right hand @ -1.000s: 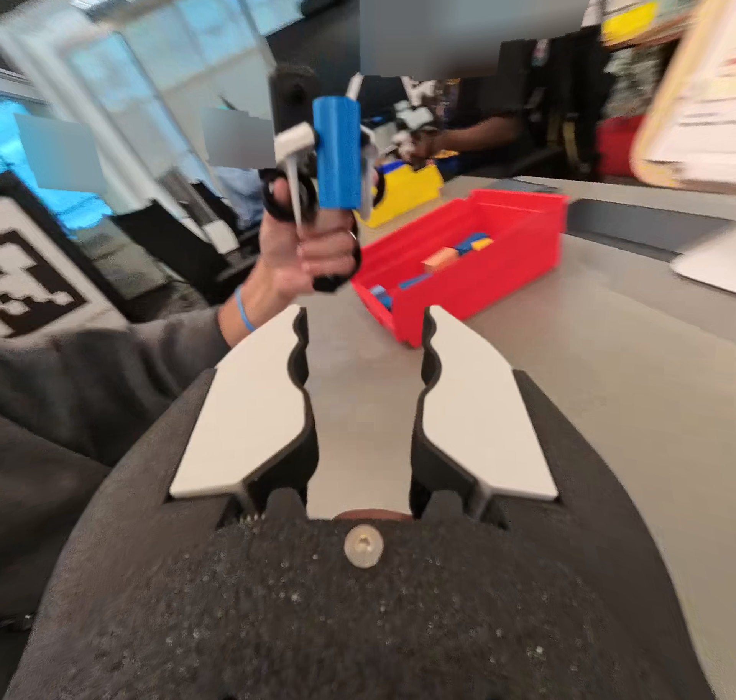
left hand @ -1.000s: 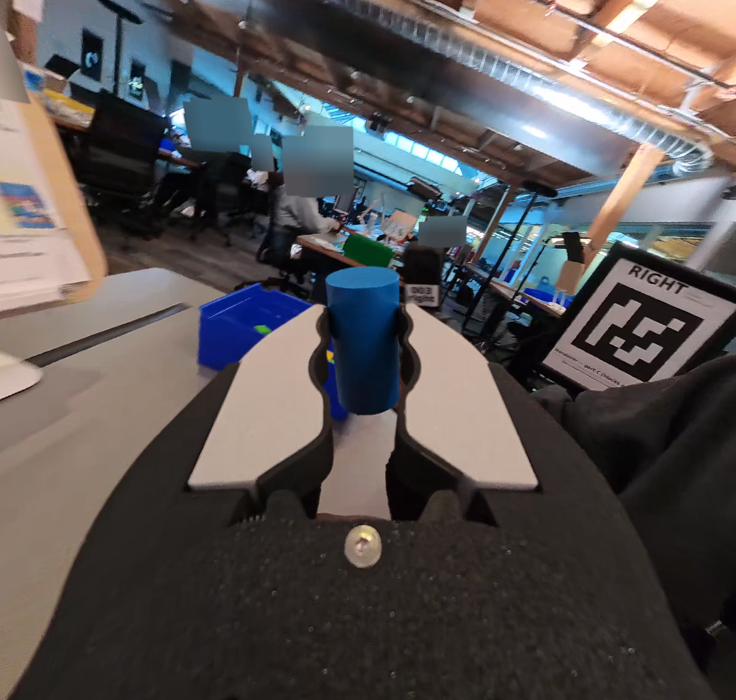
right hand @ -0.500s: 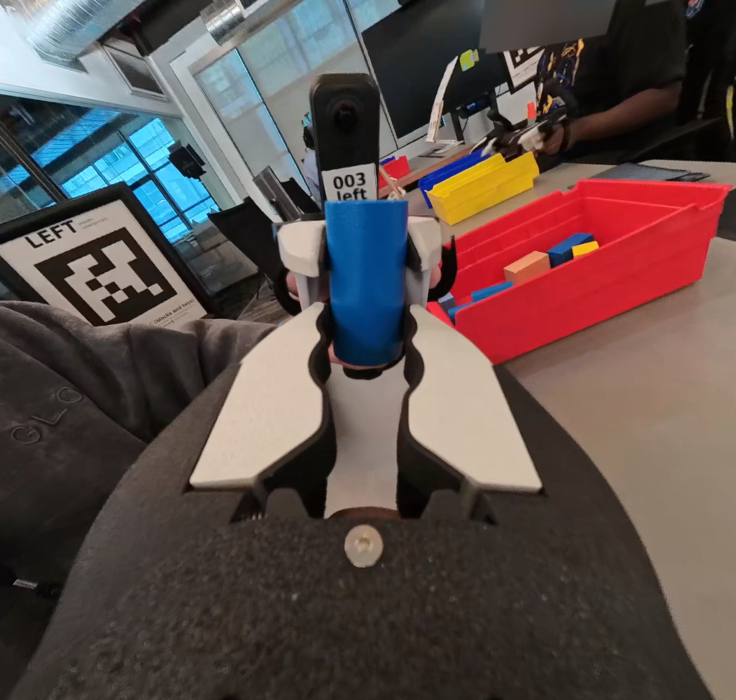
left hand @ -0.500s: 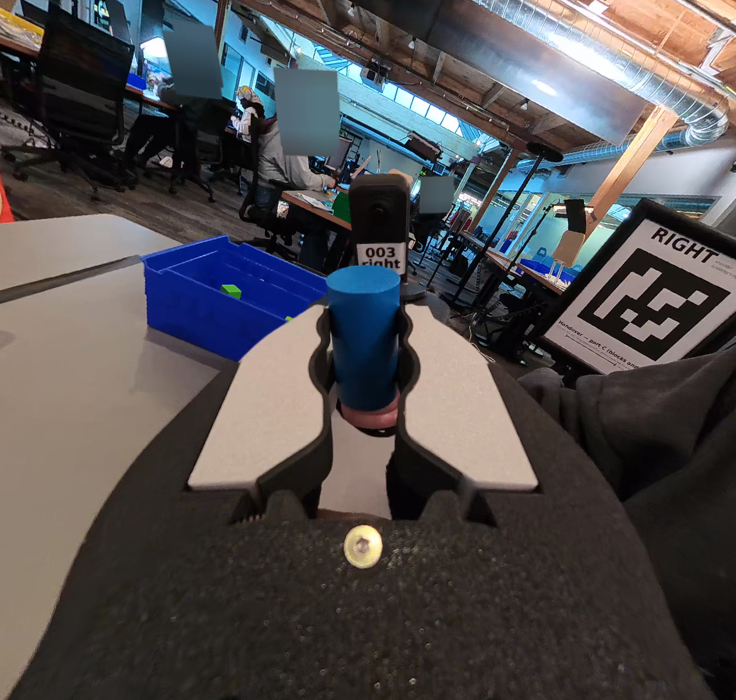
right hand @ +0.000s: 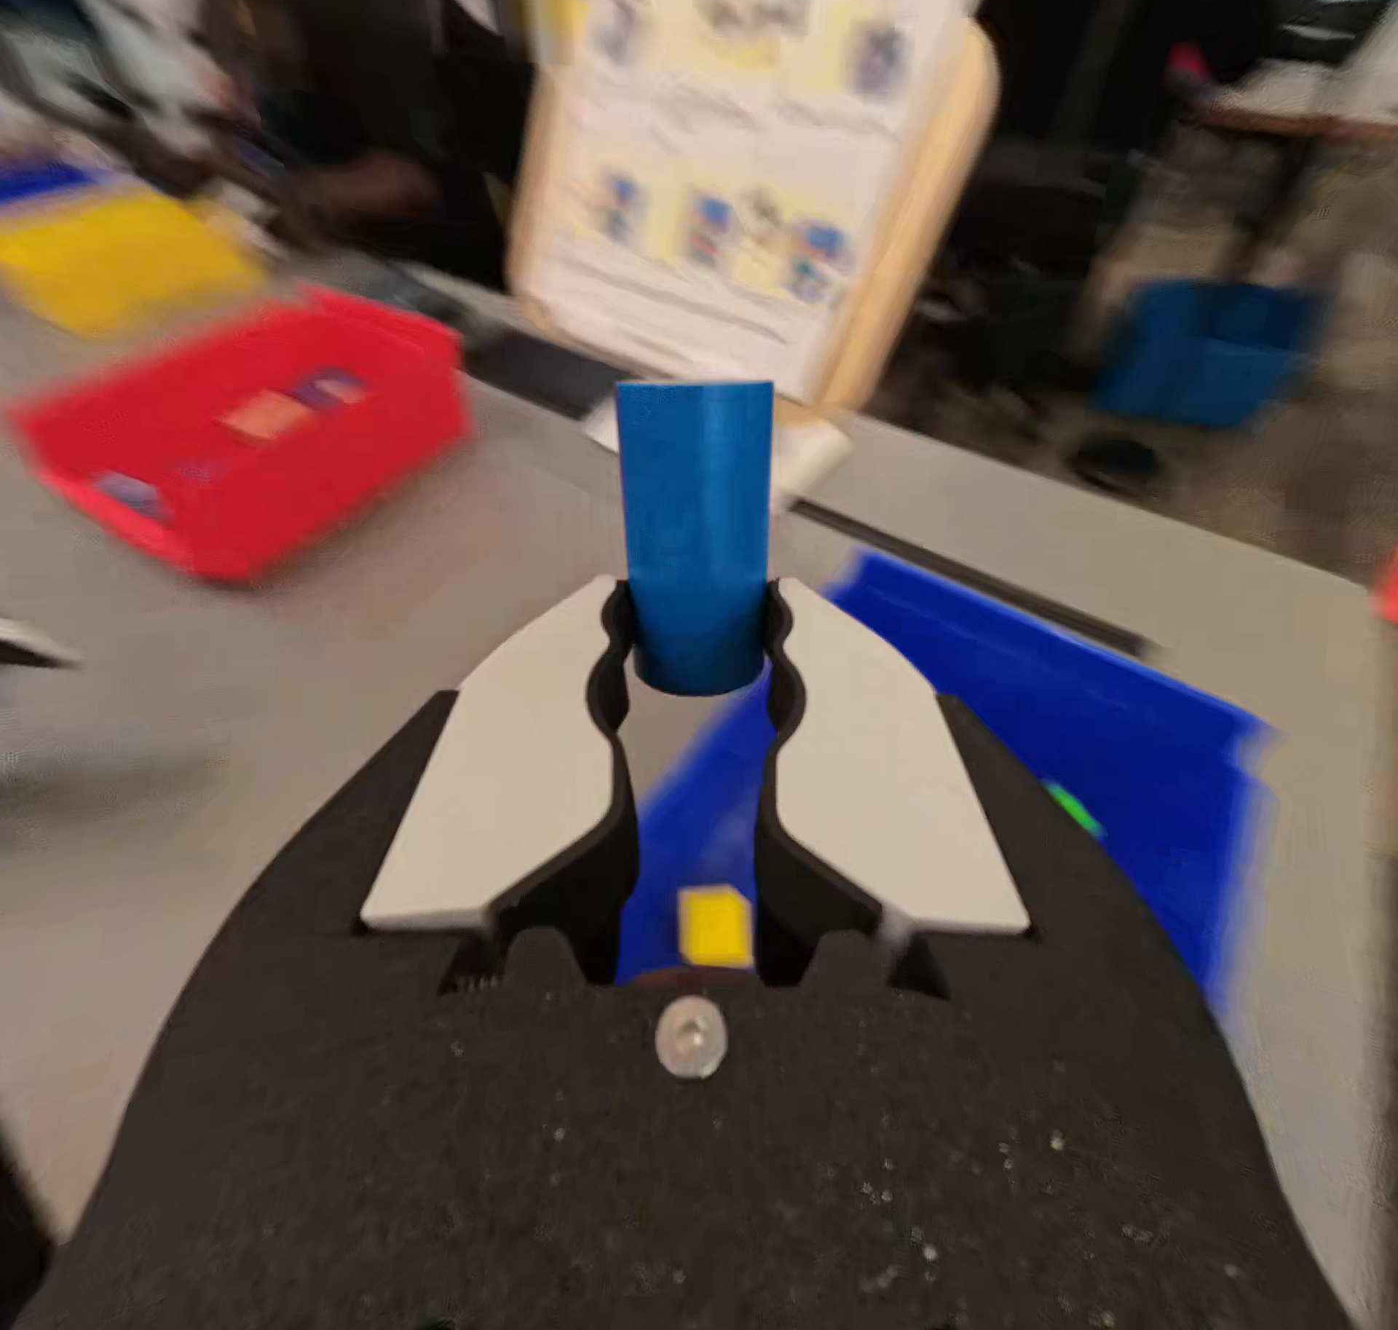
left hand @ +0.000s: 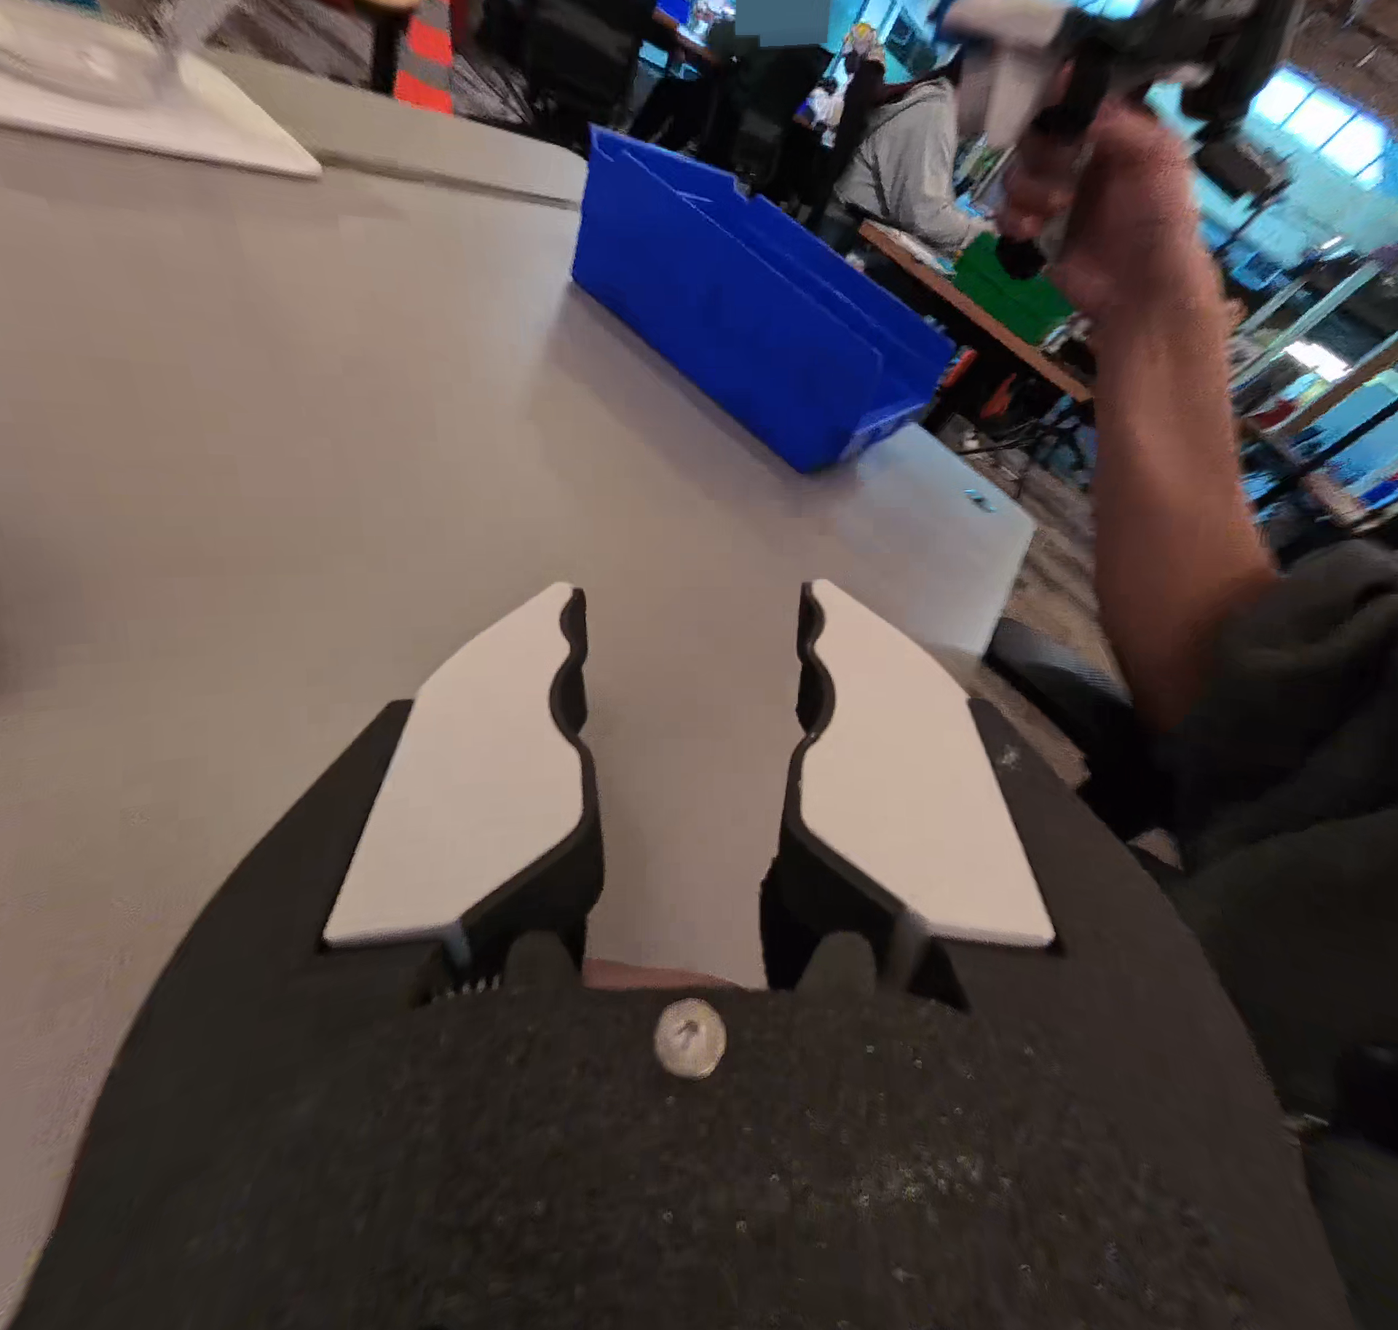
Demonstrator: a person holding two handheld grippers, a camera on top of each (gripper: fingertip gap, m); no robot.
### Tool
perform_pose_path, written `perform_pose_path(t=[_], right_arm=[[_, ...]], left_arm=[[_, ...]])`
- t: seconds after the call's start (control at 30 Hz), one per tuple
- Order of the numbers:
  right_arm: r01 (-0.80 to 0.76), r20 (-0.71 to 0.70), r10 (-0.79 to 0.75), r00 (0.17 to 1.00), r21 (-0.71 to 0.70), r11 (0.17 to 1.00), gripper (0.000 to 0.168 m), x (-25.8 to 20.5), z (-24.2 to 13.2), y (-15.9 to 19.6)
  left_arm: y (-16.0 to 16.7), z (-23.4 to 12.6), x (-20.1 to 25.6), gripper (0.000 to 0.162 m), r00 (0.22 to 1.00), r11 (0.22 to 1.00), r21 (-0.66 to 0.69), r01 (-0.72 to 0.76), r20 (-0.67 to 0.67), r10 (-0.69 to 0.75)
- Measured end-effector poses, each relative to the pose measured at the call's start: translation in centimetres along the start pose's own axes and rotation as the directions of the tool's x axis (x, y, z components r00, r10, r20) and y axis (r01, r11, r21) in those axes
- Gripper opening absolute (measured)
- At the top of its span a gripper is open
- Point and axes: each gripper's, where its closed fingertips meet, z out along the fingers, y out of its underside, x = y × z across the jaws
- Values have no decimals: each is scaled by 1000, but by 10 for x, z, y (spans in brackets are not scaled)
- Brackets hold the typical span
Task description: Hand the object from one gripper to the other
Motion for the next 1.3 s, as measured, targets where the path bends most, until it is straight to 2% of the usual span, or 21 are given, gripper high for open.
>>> perform_pose_path(t=[0.07, 0.1, 0.2, 0.3, 0.43, 0.57, 0.83, 0.97, 1.13, 1.23, 1.3], right_arm=[[61, -149, -89, 985, -184, 981, 33, 41, -7, 38], [93, -162, -142, 977, -278, 956, 33, 52, -7, 58], [206, -34, -261, 965, -520, 829, 33, 62, 10, 109], [291, 157, -251, 955, -654, 699, 34, 59, 38, 149], [434, 372, -226, 900, -729, 530, 34, 51, 61, 194], [516, 443, -265, 856, -757, 401, 34, 63, 73, 212], [563, 503, -262, 824, -782, 268, 34, 72, 81, 222], [560, 505, -251, 826, -789, 253, 34, 74, 81, 222], [548, 498, -231, 836, -783, 294, 35, 71, 78, 221], [496, 411, -283, 867, -766, 408, 42, 74, 69, 198], [432, 260, -363, 895, -709, 557, 42, 77, 57, 163]], left_arm=[[-5, -2, 7, 54, 998, 999, 17, 37, -43, -37], [-8, -1, 8, 54, 999, 1000, 19, 24, -45, -24], [-7, 1, 3, 54, 1000, 1000, 10, -13, -16, 13], [0, 6, 5, 54, 999, 1000, -16, 21, -41, -22], [-2, 7, 7, 54, 999, 1000, -19, 5, -48, -5], [-2, 6, 7, 54, 999, 1000, -23, -10, -42, 9], [0, 7, 6, 54, 999, 999, -32, 4, -48, -6], [-1, 6, 5, 54, 998, 999, -30, 20, -56, -21], [-2, 5, 8, 54, 998, 999, -32, 19, -63, -21], [-4, 2, 10, 54, 998, 1000, -29, 0, -56, -2], [-4, 0, 9, 54, 999, 999, -34, -13, -38, 12]])
